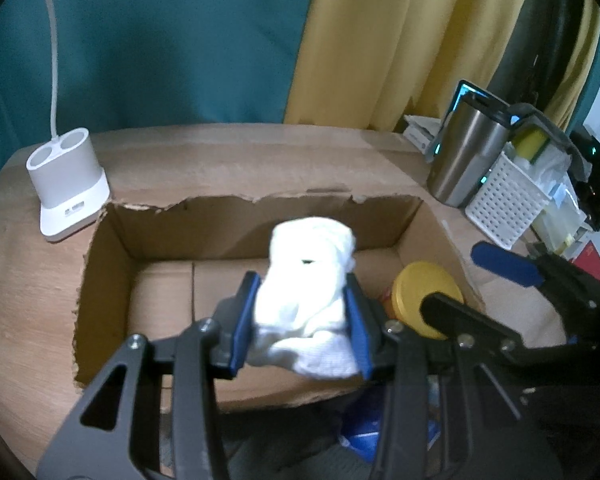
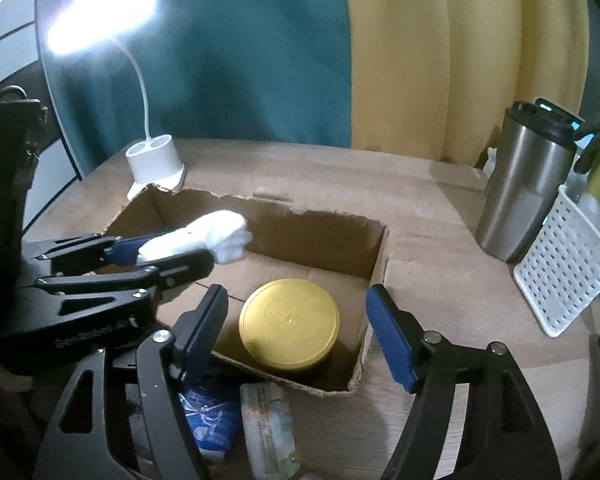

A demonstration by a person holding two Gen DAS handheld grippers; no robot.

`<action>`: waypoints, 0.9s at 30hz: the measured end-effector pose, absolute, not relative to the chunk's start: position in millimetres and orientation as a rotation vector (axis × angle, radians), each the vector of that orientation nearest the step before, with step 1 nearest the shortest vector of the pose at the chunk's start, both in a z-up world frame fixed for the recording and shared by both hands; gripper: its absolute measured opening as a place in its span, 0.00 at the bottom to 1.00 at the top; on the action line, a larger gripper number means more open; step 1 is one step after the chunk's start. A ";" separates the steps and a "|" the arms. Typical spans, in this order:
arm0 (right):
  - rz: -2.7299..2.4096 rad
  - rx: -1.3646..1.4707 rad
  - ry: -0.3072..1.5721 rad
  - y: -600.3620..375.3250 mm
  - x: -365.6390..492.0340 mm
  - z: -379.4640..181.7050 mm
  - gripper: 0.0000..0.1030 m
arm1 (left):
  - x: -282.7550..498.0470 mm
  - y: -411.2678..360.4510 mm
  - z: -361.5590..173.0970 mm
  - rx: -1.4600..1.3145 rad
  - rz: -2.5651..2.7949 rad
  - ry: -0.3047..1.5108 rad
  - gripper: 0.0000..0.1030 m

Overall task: Organize objects
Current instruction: 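Carry the socks into the cardboard box with the left gripper while the right gripper sets the jar inside, then lower the sock bundle into the box and open the left gripper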

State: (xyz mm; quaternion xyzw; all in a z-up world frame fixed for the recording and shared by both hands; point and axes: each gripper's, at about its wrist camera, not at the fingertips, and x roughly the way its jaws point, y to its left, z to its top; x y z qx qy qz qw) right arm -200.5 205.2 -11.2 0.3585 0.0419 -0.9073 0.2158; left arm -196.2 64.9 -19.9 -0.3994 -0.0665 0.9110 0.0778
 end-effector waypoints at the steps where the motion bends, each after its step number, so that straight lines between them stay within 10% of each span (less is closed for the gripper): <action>1: -2.519 0.988 0.114 205.3 -200.3 -10.3 0.72 | -197.6 66.5 -20.4 -1.203 2.727 -0.194 0.41; 27: -2.643 1.024 0.019 250.2 -213.9 -19.9 0.72 | -218.6 87.5 -32.3 -1.348 2.554 -0.303 0.56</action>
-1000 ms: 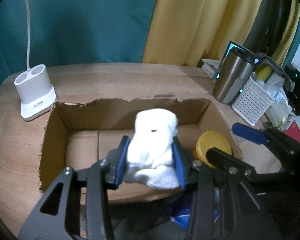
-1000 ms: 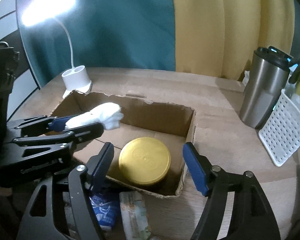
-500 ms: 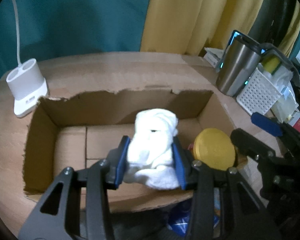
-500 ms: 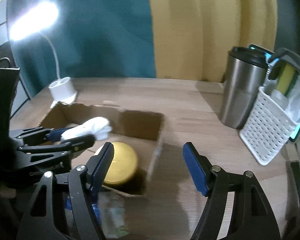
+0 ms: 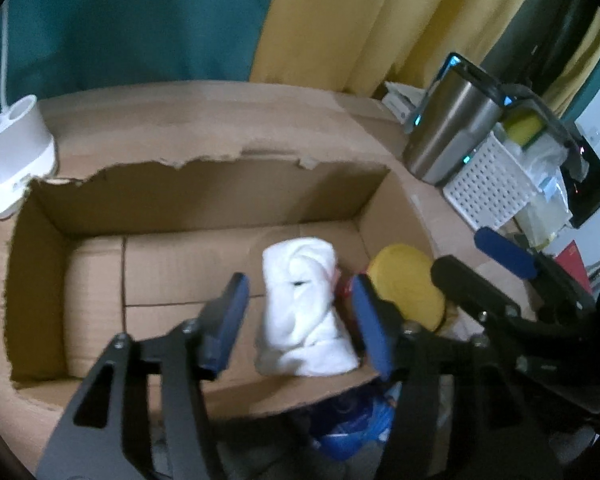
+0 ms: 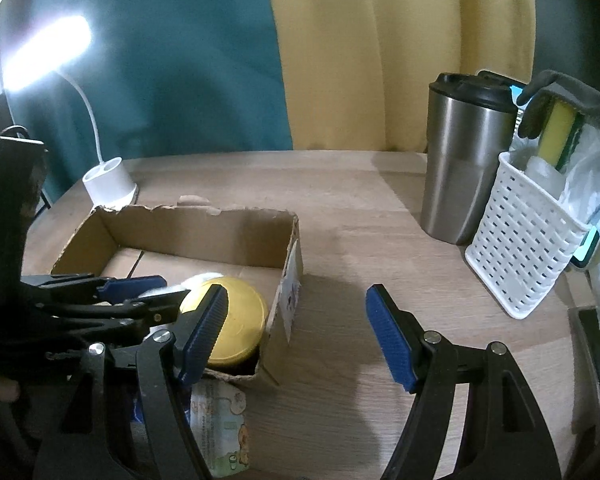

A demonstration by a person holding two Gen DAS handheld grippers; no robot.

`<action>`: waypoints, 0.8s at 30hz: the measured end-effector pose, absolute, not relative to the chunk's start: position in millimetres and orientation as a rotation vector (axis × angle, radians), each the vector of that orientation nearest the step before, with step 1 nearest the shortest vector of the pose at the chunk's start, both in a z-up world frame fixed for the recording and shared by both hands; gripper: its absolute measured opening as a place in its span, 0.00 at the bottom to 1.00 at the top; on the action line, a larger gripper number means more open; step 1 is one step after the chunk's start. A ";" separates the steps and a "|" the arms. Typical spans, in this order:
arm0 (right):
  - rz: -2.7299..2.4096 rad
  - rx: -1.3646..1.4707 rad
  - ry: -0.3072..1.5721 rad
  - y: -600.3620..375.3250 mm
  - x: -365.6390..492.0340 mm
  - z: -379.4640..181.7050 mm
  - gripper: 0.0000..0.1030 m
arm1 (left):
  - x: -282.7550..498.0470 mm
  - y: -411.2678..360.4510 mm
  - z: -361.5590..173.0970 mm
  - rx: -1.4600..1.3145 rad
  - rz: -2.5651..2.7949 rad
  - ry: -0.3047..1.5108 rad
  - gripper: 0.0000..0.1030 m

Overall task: Organize objects
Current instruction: 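Lower the sock bundle into the box and open the left gripper, then grasp the grey gloves with the left gripper while the right gripper grasps the white packet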

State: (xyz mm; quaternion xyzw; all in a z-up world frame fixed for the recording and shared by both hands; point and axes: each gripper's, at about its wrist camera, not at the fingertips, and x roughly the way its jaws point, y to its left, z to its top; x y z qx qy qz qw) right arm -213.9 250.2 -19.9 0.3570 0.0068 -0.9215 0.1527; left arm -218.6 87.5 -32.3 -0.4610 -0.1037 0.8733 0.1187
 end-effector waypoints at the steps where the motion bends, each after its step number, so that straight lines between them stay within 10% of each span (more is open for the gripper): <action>1: -2.645 1.023 0.020 250.5 -212.6 -19.3 0.72 | -217.0 84.6 -31.1 -1.347 2.547 -0.319 0.56; 24: -2.669 1.000 0.062 234.4 -170.8 2.1 0.72 | -156.6 55.0 4.8 -1.090 2.697 -0.217 0.68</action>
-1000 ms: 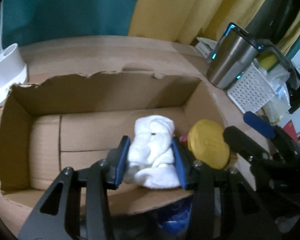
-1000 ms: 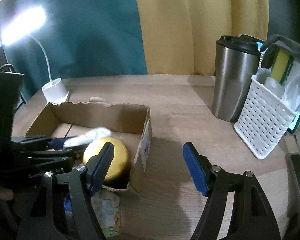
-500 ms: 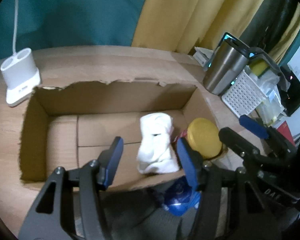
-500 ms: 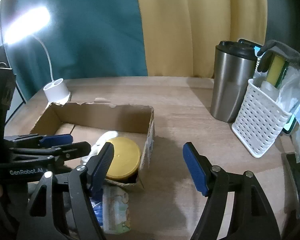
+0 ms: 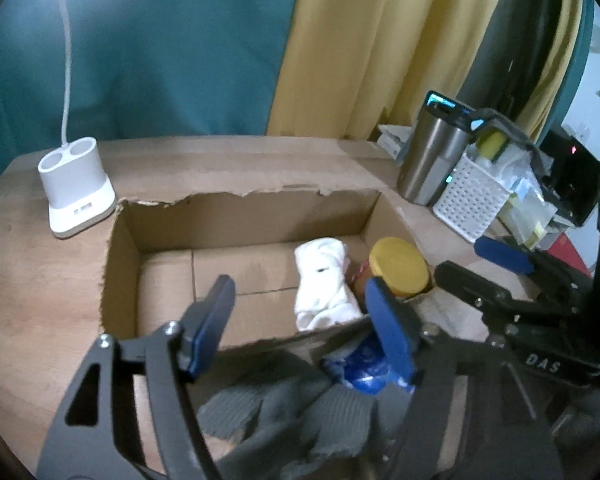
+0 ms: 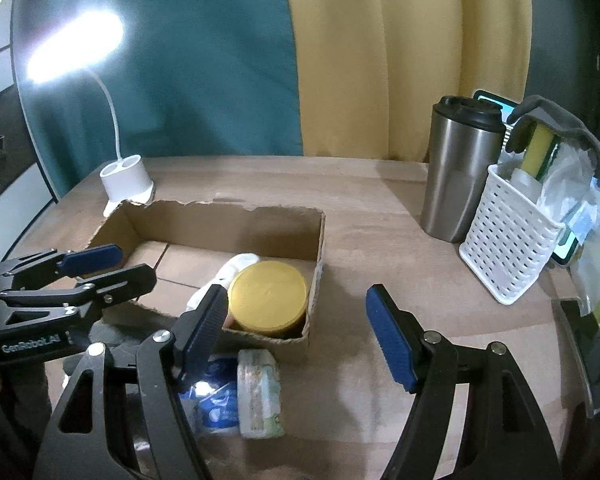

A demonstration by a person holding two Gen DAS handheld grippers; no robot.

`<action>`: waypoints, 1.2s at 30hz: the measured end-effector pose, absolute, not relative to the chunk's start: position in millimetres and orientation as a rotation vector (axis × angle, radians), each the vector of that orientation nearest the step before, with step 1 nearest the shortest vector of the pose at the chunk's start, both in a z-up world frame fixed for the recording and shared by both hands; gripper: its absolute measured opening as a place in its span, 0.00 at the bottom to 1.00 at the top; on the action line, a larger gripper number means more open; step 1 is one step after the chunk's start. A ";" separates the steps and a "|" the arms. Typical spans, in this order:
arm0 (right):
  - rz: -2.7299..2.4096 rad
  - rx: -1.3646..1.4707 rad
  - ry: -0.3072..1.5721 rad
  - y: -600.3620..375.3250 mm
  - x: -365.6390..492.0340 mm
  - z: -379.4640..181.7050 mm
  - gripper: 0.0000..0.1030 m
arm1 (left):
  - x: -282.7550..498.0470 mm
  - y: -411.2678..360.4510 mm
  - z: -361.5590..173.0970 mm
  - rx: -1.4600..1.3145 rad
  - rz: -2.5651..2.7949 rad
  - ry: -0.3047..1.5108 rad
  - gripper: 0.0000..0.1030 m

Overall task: Organize objects
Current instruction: 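Grasp the grey gloves with the left gripper while the right gripper grasps the white packet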

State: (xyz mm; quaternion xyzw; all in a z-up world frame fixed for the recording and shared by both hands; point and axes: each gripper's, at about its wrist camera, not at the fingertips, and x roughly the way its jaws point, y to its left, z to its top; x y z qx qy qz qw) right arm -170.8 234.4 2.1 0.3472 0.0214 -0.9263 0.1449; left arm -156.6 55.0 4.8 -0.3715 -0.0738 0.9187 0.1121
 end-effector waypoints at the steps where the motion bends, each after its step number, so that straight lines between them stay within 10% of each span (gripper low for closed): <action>1: -2.671 1.002 0.063 234.1 -169.1 2.6 0.72 | -153.7 53.5 5.5 -1.085 2.699 -0.214 0.68; 36: -2.636 1.060 0.099 212.7 -125.6 -7.7 0.72 | -90.1 6.5 -17.0 -1.099 2.749 -0.252 0.68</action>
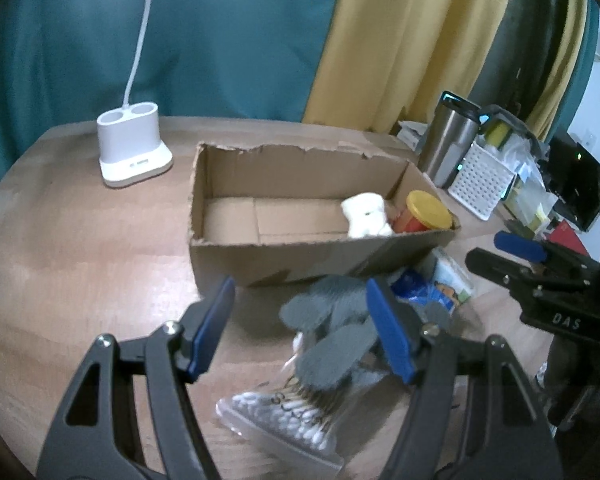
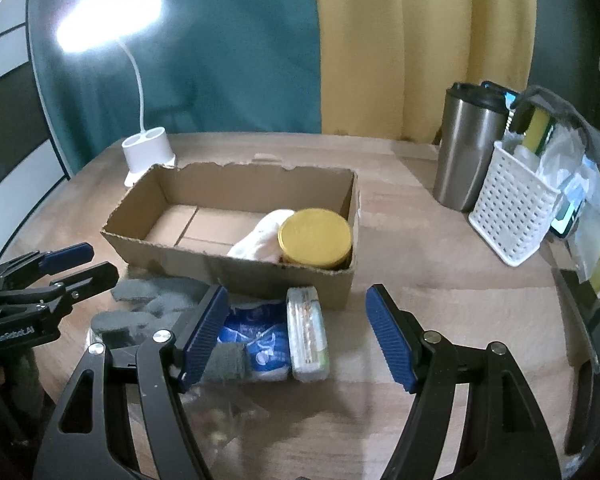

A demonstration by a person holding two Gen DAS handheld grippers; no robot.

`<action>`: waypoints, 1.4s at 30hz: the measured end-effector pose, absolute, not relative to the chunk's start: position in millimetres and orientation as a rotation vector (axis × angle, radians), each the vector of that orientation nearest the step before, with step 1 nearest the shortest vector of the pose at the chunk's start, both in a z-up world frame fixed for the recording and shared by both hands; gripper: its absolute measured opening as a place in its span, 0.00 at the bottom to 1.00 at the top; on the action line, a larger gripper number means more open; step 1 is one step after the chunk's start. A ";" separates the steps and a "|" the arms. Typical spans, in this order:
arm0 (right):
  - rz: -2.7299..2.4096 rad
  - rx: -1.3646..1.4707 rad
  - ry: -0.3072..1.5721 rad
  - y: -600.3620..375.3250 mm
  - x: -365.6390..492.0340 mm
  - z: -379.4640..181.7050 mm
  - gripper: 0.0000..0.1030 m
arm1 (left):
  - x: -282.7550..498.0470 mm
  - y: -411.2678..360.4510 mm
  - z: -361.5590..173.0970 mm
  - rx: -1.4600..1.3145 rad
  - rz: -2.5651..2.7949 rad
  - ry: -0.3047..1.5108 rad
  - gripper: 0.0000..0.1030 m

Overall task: Organize objects
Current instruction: 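Grasp the grey gloves with the left gripper while the right gripper grasps the white packet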

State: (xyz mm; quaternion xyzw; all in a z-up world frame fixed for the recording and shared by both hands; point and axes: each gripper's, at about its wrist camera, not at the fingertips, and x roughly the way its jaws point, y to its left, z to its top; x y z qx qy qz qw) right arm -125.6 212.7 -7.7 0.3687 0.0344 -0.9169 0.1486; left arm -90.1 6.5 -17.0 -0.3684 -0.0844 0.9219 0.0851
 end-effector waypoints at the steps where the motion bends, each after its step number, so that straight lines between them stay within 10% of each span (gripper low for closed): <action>1: -2.633 1.065 0.099 212.3 -124.7 -8.9 0.72 | -88.6 6.2 -18.2 -1.103 2.748 -0.255 0.68; 23: -2.626 1.125 0.097 216.6 -125.0 -25.0 0.72 | -90.5 32.7 -24.9 -1.089 2.639 -0.241 0.94; 42: -2.592 1.164 0.048 235.2 -145.1 -44.0 0.72 | -125.7 73.1 -57.1 -1.260 2.559 -0.075 0.93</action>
